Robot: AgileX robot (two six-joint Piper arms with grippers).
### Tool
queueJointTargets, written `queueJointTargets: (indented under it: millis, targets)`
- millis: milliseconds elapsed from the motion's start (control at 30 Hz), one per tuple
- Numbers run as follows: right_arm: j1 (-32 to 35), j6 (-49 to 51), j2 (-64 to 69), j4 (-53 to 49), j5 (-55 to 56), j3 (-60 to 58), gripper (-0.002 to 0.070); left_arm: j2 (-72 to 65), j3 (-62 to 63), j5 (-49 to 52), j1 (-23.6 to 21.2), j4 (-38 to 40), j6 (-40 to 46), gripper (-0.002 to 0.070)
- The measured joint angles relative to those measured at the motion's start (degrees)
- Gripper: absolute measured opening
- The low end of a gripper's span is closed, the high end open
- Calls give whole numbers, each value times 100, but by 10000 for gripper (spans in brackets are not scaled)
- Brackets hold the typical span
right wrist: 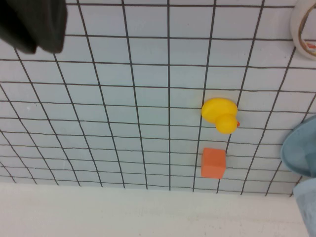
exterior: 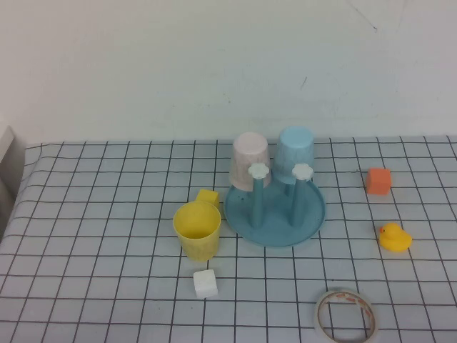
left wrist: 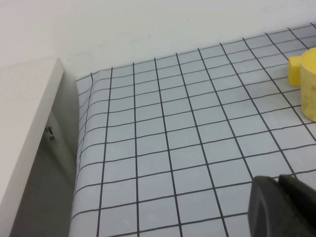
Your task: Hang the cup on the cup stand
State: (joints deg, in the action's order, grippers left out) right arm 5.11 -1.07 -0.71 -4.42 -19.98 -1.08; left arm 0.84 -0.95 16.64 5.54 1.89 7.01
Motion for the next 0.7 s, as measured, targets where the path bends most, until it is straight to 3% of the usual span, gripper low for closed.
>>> queueJointTargets:
  millis: [700]
  targets:
    - [0, -55, 0, 0, 0, 0, 29, 0, 0, -23, 0, 303, 0, -1]
